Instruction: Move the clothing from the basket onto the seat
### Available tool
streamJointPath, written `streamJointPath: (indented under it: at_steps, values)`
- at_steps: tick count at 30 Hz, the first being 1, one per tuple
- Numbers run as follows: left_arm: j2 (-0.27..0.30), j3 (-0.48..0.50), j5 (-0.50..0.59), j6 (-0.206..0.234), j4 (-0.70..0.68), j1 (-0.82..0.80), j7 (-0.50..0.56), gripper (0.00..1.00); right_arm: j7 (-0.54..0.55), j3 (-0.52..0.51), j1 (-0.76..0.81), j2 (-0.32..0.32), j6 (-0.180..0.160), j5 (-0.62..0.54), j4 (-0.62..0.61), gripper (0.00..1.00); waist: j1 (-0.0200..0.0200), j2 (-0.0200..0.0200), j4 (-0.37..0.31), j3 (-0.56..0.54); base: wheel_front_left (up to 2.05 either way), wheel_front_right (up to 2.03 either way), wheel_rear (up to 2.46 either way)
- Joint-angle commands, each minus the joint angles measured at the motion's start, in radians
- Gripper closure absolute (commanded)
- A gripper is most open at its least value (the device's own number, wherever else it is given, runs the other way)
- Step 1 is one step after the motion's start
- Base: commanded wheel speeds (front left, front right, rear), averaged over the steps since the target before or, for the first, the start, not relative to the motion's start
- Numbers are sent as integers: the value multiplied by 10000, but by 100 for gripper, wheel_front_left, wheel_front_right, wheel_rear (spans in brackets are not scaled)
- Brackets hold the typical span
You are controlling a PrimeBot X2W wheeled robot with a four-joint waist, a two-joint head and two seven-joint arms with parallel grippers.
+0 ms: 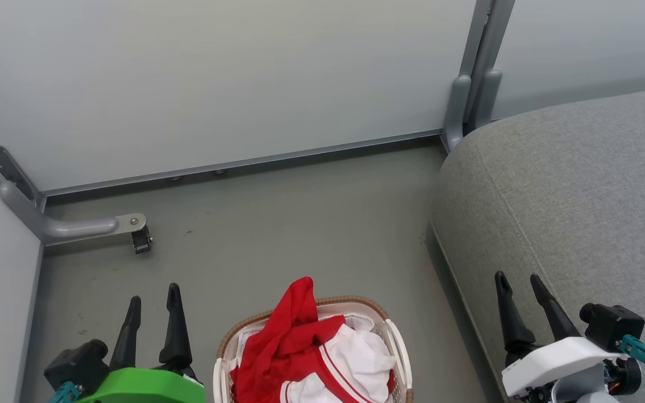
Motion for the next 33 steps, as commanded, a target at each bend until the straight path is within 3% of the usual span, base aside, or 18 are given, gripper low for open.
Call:
streamJointPath:
  at_steps: [1, 33]
  values:
    - [75, -13, 308, 38, -99, 96, -95, 0, -126, 26, 40, -64, 2, -288, -128, 0, 0, 0, 7, 3, 0, 0, 0]
    - [100, -236, 2479, 129, 283, 460, -783, 0, -809, 380, 288, -97, 2, -3082, -113, 0, 0, 0, 151, -9, 0, 0, 0]
